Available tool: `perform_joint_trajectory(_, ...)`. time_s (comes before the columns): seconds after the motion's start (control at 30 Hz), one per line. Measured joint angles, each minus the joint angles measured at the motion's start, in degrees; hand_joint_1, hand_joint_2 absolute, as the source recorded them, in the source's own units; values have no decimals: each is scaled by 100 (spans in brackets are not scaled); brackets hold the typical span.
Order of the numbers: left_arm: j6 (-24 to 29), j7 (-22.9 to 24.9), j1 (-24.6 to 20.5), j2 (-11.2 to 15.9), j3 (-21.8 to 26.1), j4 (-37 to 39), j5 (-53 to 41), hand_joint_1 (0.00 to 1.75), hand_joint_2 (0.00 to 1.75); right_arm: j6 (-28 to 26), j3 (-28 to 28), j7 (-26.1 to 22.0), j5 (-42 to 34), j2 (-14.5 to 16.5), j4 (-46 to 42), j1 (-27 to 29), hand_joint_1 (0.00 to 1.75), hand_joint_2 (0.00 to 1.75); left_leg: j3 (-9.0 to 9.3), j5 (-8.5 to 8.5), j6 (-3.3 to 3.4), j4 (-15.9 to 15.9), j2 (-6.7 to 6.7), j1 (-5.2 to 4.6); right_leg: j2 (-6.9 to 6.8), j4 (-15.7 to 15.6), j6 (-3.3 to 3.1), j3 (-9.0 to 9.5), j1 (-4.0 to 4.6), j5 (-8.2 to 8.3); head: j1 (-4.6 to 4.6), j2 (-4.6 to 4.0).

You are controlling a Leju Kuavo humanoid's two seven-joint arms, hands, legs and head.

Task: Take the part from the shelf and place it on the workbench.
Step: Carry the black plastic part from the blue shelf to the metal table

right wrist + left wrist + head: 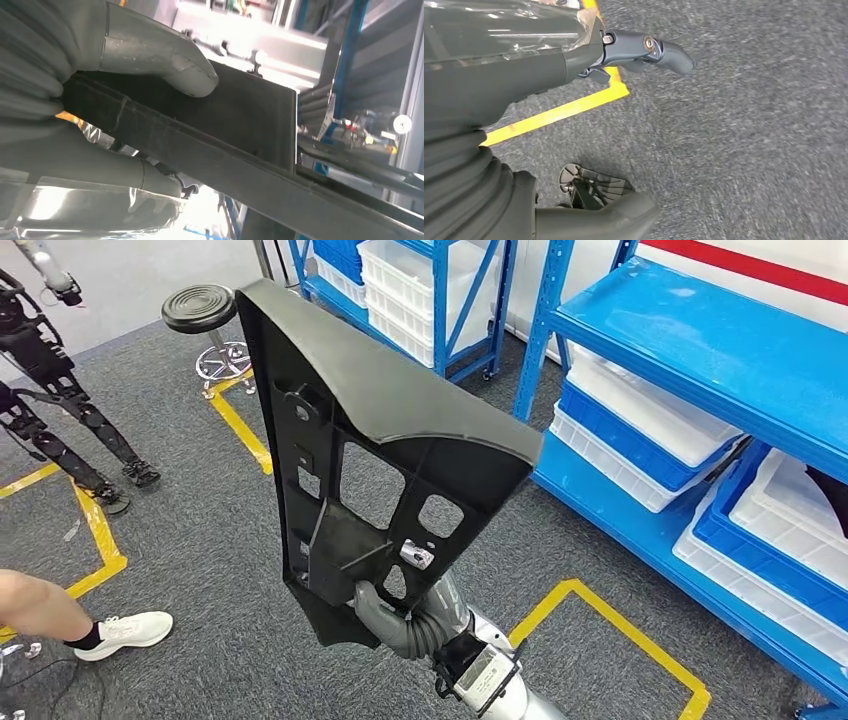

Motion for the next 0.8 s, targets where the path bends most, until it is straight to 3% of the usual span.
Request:
perform_joint_trajectory(0.03, 0, -2, 6, -1, 7, 0, 0, 0, 175, 0, 1, 4, 1, 0, -6, 6, 175, 175, 72, 129, 0, -160, 19, 9, -57, 0, 2, 8, 2, -8, -1, 0)
perform_joint_trajectory(0.1, -3, -17, 4, 2, 22, -1, -1, 0, 175, 0, 2, 17, 1, 0, -33, 13, 175, 175, 501, 497, 31, -974, 180, 1, -165, -1, 24, 43, 11, -35, -1, 0)
perform_joint_trajectory(0.17, -11, -51, -8, 3, 30, -3, -10, 0, 175, 2, 1, 35, 4, -5, -74, 25, 175, 175, 829, 684, 90, -1566, 335, -36, -248, -3, 75, 72, 47, -72, 9, 0)
perform_joint_trajectory(0.2, -20, -77, -8, 3, 31, -3, -30, 0, 175, 6, -1, 44, 9, -9, -95, 31, 175, 175, 864, 686, 123, -1647, 353, -61, -288, -7, 105, 83, 59, -85, 14, 0)
perform_joint_trajectory(0.27, -50, -136, 4, 8, 30, -4, -91, 0, 175, 14, -8, 62, 25, -15, -145, 40, 175, 175, 866, 711, 196, -1684, 235, -83, -344, -22, 169, 105, 72, -100, 17, 0)
perform_joint_trajectory(0.3, -75, -165, 13, 9, 27, -4, -133, 0, 175, 17, -20, 70, 31, -21, -175, 41, 175, 175, 891, 736, 235, -1729, 178, -80, -290, 10, 197, 103, 70, -128, 23, 0)
perform_joint_trajectory(0.37, -131, -193, 3, 11, 12, -4, -210, 0, 175, 14, -65, 78, 35, -52, -236, 39, 175, 175, 951, 792, 306, -1813, 66, -57, -29, 378, 189, -55, 70, -327, 36, 0)
perform_joint_trajectory(0.43, -178, -188, -23, 20, -11, -4, -285, 0, 175, 4, -134, 92, 31, -116, -263, 37, 175, 175, 954, 801, 340, -1825, -66, -56, 176, 1177, 137, -453, 49, -658, 43, 0)
perform_joint_trajectory(0.5, -206, -170, -28, 35, -33, -4, -340, 0, 175, -7, -206, 117, 4, -176, -264, 32, 175, 175, 953, 799, 344, -1822, -216, -57, 220, 1698, 166, -758, 43, -788, 48, 0)
perform_joint_trajectory(0.53, -214, -162, -25, 40, -46, -4, -358, 0, 175, -9, -238, 130, -14, -195, -264, 26, 175, 175, 957, 799, 343, -1820, -294, -57, 231, 1620, 215, -748, 39, -702, 50, 0)
perform_joint_trajectory(0.6, -220, -159, -22, 45, -80, -4, -388, 0, 175, -11, -291, 154, -40, -216, -269, -1, 175, 175, 962, 792, 328, -1797, -451, -56, 352, 836, 324, -405, 6, -325, 50, 0)
perform_joint_trajectory(0.63, -221, -161, -24, 51, -93, -4, -398, 0, 175, -11, -306, 160, -48, -223, -274, -17, 175, 175, 952, 778, 306, -1766, -522, -67, 450, 440, 343, -230, -9, -160, 50, 0)
perform_joint_trajectory(0.7, -230, -182, -22, 64, -107, -4, -422, 0, 175, -11, -330, 182, -71, -233, -288, -54, 175, 175, 912, 754, 246, -1718, -629, -79, 558, 43, 290, -49, -22, -3, 46, 0)
perform_joint_trajectory(0.77, -245, -198, -17, 78, -117, -4, -461, 0, 175, -11, -360, 244, -114, -231, -296, -131, 175, 175, 874, 759, 181, -1714, -699, -62, 473, 29, 192, -36, -12, 24, 43, 0)
perform_joint_trajectory(0.8, -251, -192, -20, 78, -127, -4, -484, 0, 175, -11, -381, 287, -138, -220, -297, -192, 175, 175, 853, 747, 154, -1687, -643, -54, 429, 19, 152, -28, -17, 39, 41, 0)
